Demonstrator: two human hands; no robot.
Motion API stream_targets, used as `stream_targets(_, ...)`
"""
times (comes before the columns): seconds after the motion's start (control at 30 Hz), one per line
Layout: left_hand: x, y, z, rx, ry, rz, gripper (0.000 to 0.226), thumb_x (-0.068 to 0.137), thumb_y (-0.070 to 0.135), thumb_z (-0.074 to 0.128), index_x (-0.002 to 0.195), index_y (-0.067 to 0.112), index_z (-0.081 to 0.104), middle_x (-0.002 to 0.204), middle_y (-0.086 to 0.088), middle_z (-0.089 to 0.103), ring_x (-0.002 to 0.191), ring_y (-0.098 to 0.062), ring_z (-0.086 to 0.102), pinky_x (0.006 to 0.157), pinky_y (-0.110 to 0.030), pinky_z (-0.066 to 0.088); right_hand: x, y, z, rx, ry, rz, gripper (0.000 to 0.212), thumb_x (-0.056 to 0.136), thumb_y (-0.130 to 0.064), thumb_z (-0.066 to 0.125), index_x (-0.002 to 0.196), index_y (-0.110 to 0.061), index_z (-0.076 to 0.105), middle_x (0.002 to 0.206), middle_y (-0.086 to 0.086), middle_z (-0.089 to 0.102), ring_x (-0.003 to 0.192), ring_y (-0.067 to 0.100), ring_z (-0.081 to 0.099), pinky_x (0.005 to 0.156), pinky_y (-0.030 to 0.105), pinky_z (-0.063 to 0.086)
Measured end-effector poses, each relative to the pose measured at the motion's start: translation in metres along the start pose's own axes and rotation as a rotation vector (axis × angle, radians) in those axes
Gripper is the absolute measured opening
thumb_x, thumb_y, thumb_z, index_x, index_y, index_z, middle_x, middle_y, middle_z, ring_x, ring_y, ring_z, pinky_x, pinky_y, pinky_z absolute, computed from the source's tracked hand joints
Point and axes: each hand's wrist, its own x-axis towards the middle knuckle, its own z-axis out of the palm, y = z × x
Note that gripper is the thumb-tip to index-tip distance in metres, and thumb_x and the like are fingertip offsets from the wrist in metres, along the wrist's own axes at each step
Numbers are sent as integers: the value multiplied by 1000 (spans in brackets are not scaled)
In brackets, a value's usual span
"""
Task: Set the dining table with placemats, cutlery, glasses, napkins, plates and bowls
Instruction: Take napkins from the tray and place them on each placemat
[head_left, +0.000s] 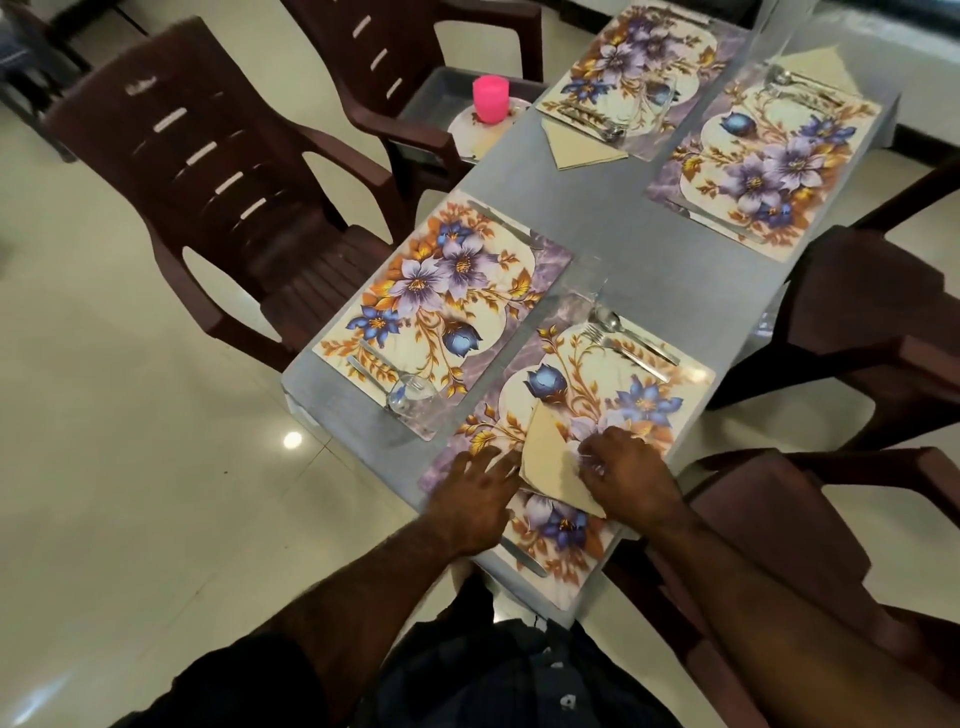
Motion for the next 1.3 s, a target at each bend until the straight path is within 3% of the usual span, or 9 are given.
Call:
stream_targets(0.17,-21,19,5,-13,-12,-47,67,101,48,52,161,25,33,172,-4,26,157,-34,22,125,-61,18,-18,6,15,-261,-225,-183,48,93,-51,55,139,-37,54,143,-1,45,131,24,47,109,45,36)
stream_targets(0.33,-40,39,12,4,63,66,46,100,45,48,140,25,57,149,-3,57,141,-29,44,117,-58,30,-18,20,4,-360,-88,20,59,84,-50,43,135,-28,59,140,7,54,128,33,50,99,48,38)
stream_targets(0.5,-27,39,7,-111,307,-37,37,97,41,46,119,20,68,120,-5,68,113,-28,59,100,-45,44,-37,18,6,-314,-28,-53,57,81,-52,55,132,-27,58,137,10,55,123,34,55,99,50,43)
stream_targets(0.6,-6,34,-2,-52,203,-135,54,99,51,47,143,20,55,151,-12,52,138,-34,46,114,-53,36,-42,14,23,-324,-143,-45,74,82,-60,55,147,-27,47,154,15,44,139,39,46,112,57,35)
stream_targets(0.67,5,30,-1,-37,122,-150,73,102,63,40,163,25,30,173,-15,18,158,-39,16,126,-60,10,-40,8,35,-328,-193,-26,88,83,-67,53,159,-26,33,167,20,28,149,45,33,117,65,27)
stream_targets(0.77,18,23,7,-7,88,-146,85,99,79,20,168,33,4,174,-10,-20,160,-37,-18,124,-65,-13,-35,-3,48,-320,-145,-62,82,95,-67,27,166,-28,13,173,19,0,158,48,4,119,73,16)
stream_targets(0.93,18,16,19,27,44,-162,83,98,81,8,166,37,-11,173,-7,-25,158,-38,-23,121,-71,-9,-28,-13,60,-270,-102,-73,72,100,-68,6,165,-37,-3,172,10,-22,156,41,-24,121,71,-5)
stream_targets(1.07,12,5,19,46,6,-165,80,98,80,7,162,40,-22,171,-6,-30,156,-38,-28,120,-70,-13,-38,6,62,-319,-82,-27,76,99,-73,1,166,-36,1,172,12,-18,158,40,-18,121,69,-11)
stream_targets(1.3,-6,-12,26,9,1,-227,81,99,76,6,161,36,-27,169,-5,-35,155,-35,-33,121,-67,-17,-60,47,51,-363,-53,162,77,103,-68,20,167,-32,-2,175,14,-1,159,44,-5,119,75,0)
